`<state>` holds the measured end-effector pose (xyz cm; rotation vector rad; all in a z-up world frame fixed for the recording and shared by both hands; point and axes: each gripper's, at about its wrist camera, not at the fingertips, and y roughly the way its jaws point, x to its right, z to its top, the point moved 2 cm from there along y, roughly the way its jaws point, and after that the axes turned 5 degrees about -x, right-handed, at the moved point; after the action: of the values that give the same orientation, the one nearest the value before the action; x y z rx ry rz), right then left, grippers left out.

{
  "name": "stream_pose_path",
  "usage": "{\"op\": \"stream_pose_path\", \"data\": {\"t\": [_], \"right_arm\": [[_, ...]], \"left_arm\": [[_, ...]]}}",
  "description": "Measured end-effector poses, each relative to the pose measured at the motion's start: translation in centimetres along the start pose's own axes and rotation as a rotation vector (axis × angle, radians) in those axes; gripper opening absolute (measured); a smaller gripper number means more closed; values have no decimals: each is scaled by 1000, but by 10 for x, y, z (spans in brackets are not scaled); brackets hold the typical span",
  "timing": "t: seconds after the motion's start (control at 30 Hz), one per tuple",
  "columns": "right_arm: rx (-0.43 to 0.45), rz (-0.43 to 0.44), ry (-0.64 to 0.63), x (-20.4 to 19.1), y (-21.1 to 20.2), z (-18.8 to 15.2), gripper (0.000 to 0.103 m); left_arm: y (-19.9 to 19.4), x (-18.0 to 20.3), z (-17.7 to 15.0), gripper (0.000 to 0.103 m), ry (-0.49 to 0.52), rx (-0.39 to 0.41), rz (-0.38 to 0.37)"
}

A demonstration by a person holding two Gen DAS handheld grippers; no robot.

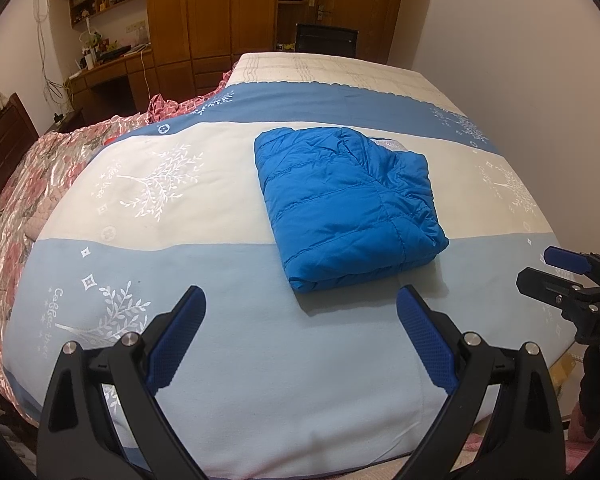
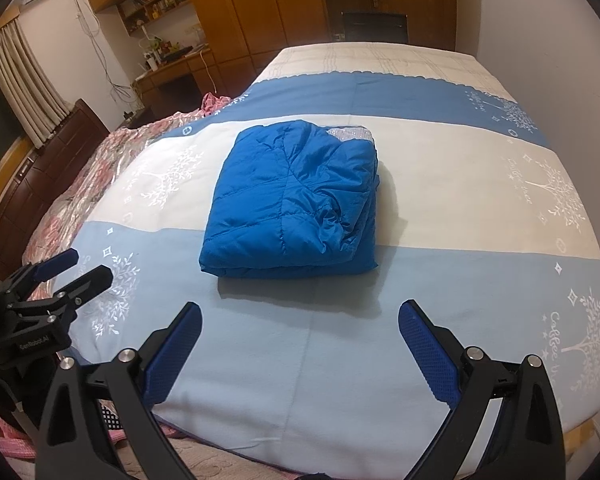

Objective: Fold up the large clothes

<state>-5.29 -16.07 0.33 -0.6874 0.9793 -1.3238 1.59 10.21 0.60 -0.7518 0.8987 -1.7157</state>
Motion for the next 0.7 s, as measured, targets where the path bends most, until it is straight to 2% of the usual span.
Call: {"op": "stream_pose_path", "data": {"t": [0.7], "right_arm": [[0,7,5,2,1,1,99]], "left_arm": [[3,1,2,96,2,-9,5]]}}
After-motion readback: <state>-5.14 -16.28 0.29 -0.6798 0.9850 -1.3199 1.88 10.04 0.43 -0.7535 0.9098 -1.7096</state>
